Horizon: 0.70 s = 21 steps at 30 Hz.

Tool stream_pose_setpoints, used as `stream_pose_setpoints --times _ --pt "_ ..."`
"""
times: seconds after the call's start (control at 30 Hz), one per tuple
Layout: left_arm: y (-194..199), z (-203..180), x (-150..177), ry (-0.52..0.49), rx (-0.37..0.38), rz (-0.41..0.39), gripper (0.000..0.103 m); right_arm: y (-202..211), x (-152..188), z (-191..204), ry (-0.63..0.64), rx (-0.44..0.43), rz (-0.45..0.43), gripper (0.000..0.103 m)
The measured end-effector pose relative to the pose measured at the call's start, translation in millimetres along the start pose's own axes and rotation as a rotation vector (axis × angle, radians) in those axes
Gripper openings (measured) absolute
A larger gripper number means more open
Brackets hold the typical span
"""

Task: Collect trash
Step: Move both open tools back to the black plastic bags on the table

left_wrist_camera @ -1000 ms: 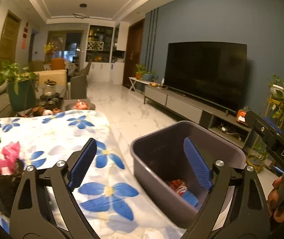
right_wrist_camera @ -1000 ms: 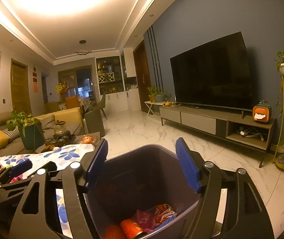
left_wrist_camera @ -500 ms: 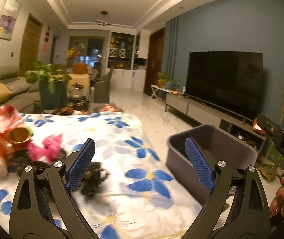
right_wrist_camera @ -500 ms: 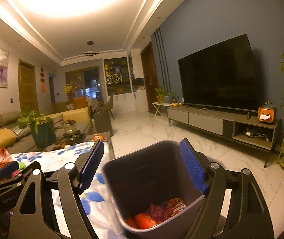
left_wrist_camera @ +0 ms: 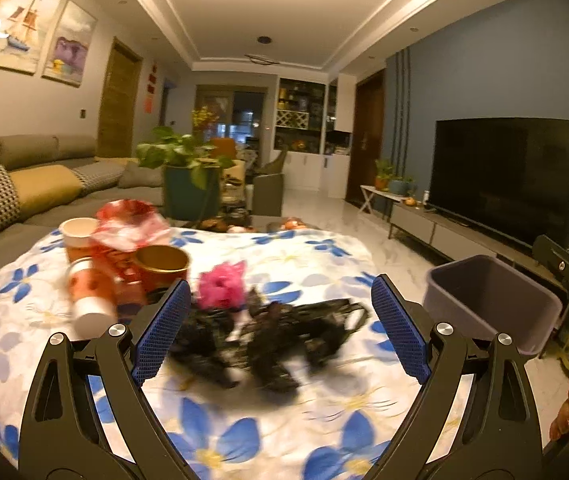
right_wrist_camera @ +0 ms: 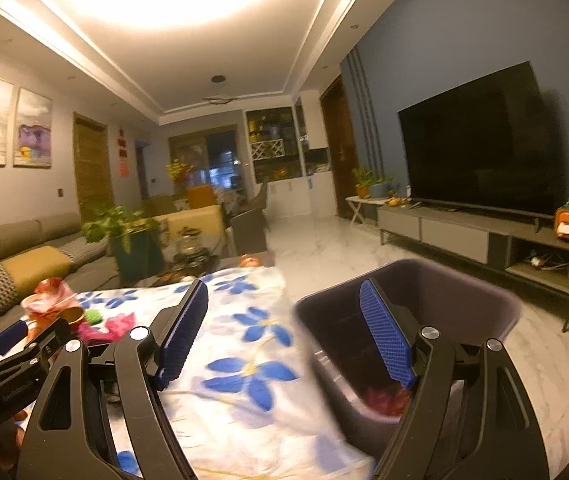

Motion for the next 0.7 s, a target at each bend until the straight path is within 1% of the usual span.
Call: stream_pose_setpoints --times 0.3,0.53,0.7 --pt "2.8 45.2 10.2 0.026 -0.080 0.006 0.090 -24.8 22.7 47.8 0.019 -0.091 0.065 0.077" --pt "-2.6 64.4 14.5 0.040 -0.114 0.012 0.090 -46.0 38.2 70.7 0.055 -0.115 0.105 0.077" --pt "-9.7 73.9 17.9 0.045 -0.132 0.019 0.090 -65.5 50.7 80.8 0.047 -0.135 0.148 0.077"
Point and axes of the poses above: each gripper's, at about its wrist camera, not at the fingertips, and y roughly against the way its jaws point, z to its left, x to its underside, the point moved 2 cm from there along -y, roughly the way its jaws point, and after that the axes turned 12 degrees about -x, right-handed, at the moved point
